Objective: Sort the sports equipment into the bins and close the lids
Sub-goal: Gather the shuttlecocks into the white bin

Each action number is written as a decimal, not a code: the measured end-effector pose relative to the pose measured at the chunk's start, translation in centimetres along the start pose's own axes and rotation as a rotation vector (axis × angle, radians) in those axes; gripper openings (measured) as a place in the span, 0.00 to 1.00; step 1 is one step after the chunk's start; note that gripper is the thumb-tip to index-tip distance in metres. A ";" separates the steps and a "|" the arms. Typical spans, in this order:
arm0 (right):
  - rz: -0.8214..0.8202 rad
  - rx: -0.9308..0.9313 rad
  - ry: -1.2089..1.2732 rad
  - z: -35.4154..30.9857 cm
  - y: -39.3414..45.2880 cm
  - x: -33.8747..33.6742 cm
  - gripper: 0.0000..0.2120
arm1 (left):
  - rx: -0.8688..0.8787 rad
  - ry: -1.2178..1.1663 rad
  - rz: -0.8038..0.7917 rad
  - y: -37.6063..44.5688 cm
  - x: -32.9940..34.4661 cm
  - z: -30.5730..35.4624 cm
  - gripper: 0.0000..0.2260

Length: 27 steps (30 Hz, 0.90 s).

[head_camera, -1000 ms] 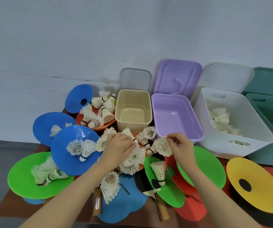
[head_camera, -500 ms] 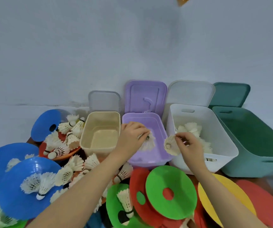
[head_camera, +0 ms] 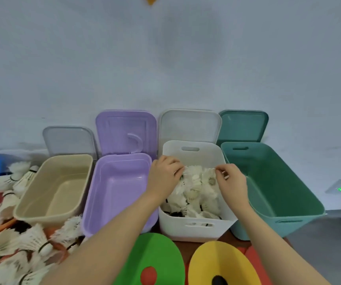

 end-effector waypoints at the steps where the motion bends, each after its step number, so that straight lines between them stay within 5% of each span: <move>1: -0.044 0.004 -0.025 0.6 0.6 0.4 0.06 | -0.046 0.042 -0.071 0.3 0.7 0.0 0.10; 7: -0.208 -0.082 -0.134 2.2 0.7 1.9 0.11 | -0.145 0.183 -0.278 -0.9 1.2 -0.7 0.17; 19: -0.269 -0.299 -0.130 -4.6 -6.4 4.4 0.10 | 0.003 0.320 -0.220 -7.9 -7.7 -4.4 0.19; 27: -0.325 -0.319 0.069 -11.6 -14.5 9.1 0.13 | -0.111 0.259 -0.245 -16.7 -15.7 -9.6 0.18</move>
Point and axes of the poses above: each hand's wrist, its own y-axis towards the middle knuckle, its own x-axis out of the palm, z = x × y, the point moved 1 cm from there along y, towards the middle knuckle, and after that the axes turned 3 degrees about -y, right-handed, at the moved point
